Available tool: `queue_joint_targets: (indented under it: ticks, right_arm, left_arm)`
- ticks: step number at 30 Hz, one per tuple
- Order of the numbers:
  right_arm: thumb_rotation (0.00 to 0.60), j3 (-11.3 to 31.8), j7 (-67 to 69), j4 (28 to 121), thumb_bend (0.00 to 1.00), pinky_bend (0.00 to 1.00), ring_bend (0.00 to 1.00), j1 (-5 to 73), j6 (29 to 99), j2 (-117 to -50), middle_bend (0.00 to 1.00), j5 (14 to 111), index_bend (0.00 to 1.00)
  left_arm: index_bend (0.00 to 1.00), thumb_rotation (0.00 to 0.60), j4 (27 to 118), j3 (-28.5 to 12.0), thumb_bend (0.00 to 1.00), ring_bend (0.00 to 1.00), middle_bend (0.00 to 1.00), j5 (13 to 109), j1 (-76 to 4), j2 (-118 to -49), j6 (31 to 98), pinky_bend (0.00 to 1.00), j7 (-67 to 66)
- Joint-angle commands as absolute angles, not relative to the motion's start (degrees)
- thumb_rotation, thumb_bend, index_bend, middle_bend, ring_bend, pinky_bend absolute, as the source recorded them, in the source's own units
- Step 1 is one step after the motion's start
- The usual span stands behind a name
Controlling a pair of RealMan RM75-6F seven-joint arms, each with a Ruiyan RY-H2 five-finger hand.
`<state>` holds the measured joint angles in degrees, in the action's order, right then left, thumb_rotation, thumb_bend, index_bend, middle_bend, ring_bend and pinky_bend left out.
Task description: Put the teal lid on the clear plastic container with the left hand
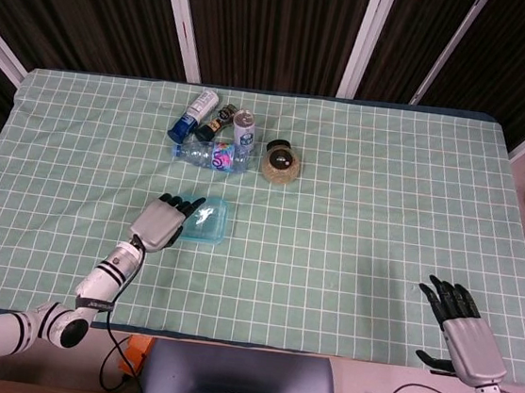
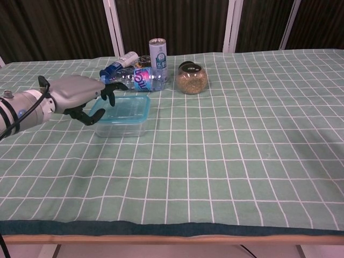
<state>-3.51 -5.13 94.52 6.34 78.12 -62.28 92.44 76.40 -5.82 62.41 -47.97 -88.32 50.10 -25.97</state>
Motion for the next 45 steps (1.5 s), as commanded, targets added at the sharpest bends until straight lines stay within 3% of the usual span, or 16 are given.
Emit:
queue_joint_targets:
  ticks: [1,13,19,26,45]
  right_arm:
    - [0.6,-3.5,-5.1,94.5,0.22,0.0,0.0,6.3,78.2,-62.3,0.0,92.4,0.0]
    - [0.6,-3.6,-5.1,94.5,0.22,0.0,0.0,6.3,78.1,-62.3,0.0,92.5,0.0]
    - [0.6,-3.7,-5.5,94.6,0.22,0.0,0.0,6.3,78.2,-62.4,0.0,92.9,0.0]
    - [0.6,-3.6,-5.5,94.6,0.22,0.0,0.0,6.4,77.9,-62.4,0.0,92.7,0.0]
    - [0.6,-3.7,-5.8,94.7,0.22,0.0,0.0,6.4,77.7,-62.4,0.0,92.4,0.0]
  left_arm:
    - [0.0,0.6,76.4,-5.8,0.62,0.25,0.31,62.4,-48.0,-88.4,50.1,0.28,-26.1]
    - [0.0,0.6,81.5,-6.8,0.62,0.25,0.31,67.1,-47.0,-85.5,55.1,0.24,-25.0]
    - [0.0,0.6,87.1,-4.1,0.61,0.27,0.34,69.6,-45.0,-82.6,57.0,0.25,-27.6]
    - [0.0,0.6,87.3,-2.4,0.61,0.28,0.34,70.9,-43.7,-83.6,58.1,0.25,-29.6]
    - [0.0,0.6,84.5,-3.4,0.61,0.27,0.33,72.1,-43.3,-85.3,58.1,0.25,-29.8]
